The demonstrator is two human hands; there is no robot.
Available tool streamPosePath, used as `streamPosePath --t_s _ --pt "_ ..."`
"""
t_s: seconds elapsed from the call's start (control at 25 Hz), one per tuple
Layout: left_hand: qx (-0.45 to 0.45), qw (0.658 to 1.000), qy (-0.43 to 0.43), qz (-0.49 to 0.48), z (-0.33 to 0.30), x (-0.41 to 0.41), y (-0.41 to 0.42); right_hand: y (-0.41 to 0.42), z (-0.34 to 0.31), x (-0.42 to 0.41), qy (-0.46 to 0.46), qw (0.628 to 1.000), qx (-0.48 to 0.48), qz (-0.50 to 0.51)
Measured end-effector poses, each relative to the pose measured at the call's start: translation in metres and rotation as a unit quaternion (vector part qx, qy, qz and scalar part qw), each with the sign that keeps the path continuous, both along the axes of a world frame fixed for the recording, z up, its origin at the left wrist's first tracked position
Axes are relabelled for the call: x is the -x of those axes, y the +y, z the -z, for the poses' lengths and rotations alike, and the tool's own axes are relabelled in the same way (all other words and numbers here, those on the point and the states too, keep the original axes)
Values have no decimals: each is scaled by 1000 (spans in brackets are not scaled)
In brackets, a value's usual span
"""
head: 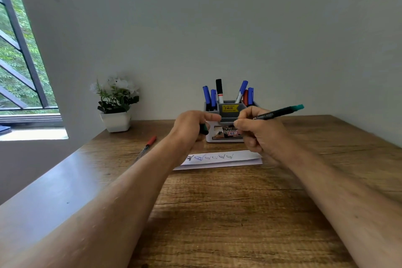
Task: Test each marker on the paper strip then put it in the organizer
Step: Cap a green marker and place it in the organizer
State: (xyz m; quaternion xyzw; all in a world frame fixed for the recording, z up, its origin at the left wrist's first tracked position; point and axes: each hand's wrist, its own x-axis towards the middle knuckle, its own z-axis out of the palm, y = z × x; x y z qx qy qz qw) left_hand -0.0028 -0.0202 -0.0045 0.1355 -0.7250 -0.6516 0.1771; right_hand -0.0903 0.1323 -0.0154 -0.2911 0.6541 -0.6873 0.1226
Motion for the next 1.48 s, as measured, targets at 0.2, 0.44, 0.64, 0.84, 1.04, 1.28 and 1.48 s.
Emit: streamPosePath --t_s 0.2,0.44,0.64,0.84,1.04,1.28,1.48 --pt "-146 988 27 -30 1 0 6 -1 3 -3 1 998 49 -40" --pt "-175 980 43 -81 2 3 10 -1 -1 -6 -10 995 83 -52" --pt "-164 983 48 -64 5 3 20 -5 2 -5 8 998 48 -34" --pt "-183 976 86 -85 8 6 14 -5 1 -4 13 998 61 -22" --pt "-226 966 91 -87 10 6 9 -3 0 -9 21 997 66 -34" --pt "-253 952 102 -140 10 8 2 -3 0 -11 84 996 16 28" --pt "-254 943 129 -174 11 9 -3 -5 7 -14 275 948 -127 101"
